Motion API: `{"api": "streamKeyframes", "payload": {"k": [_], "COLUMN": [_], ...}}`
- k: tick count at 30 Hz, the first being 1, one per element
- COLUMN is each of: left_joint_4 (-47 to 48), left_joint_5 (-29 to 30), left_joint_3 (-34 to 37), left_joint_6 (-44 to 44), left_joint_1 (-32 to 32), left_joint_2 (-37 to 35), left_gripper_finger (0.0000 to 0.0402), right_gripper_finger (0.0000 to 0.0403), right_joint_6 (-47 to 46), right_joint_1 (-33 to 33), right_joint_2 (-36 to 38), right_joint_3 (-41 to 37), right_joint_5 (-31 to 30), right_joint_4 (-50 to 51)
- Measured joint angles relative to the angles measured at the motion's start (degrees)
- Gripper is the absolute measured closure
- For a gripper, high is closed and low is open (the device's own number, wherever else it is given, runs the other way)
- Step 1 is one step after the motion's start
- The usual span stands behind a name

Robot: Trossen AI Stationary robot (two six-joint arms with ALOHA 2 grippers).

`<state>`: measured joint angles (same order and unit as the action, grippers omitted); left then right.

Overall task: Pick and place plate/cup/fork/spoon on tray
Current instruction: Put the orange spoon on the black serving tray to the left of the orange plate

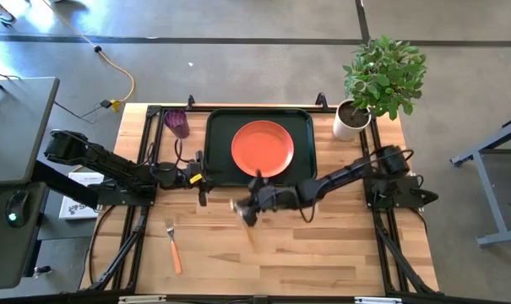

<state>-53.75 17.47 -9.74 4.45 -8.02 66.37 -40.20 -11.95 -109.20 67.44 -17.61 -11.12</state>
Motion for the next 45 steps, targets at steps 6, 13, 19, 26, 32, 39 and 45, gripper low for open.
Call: {"api": "streamKeyframes", "payload": {"k": [6,13,19,26,32,39,45], "left_joint_4": [-0.98,-1.1,-1.15,-0.09,-3.21,-2.73,-2.92], "left_joint_5": [3.23,12.54,13.7,13.69,13.66,13.08,13.11], "left_joint_3": [-0.02,-0.02,-0.02,-0.02,-0.02,-0.02,-0.02], "left_joint_6": [-3.11,-7.56,-7.51,-6.01,-6.1,-7.14,-7.84], "left_joint_1": [-2.54,-6.11,-6.46,-6.46,-6.03,-6.74,-6.72], "left_joint_2": [-2.05,-5.72,-5.9,-4.72,-4.73,-4.62,-4.59], "left_gripper_finger": [0.0273,0.0273,0.0273,0.0273,0.0273,0.0273,0.0273], "right_gripper_finger": [0.0403,0.0403,0.0403,0.0403,0.0403,0.0403,0.0403], "right_joint_6": [1.27,1.63,2.99,4.34,3.41,7.88,6.4], "right_joint_1": [9.35,21.21,25.22,23.48,23.56,23.81,25.18], "right_joint_2": [1.15,-0.23,-0.28,-0.18,-4.41,-8.02,-10.38], "right_joint_3": [0.0,0.0,0.0,0.0,6.61,17.49,19.69], "right_joint_5": [-4.99,-2.85,-1.36,-2.73,-5.64,-3.53,-1.37], "right_joint_4": [-2.01,-10.67,-9.15,-8.02,-6.12,3.41,5.07]}}
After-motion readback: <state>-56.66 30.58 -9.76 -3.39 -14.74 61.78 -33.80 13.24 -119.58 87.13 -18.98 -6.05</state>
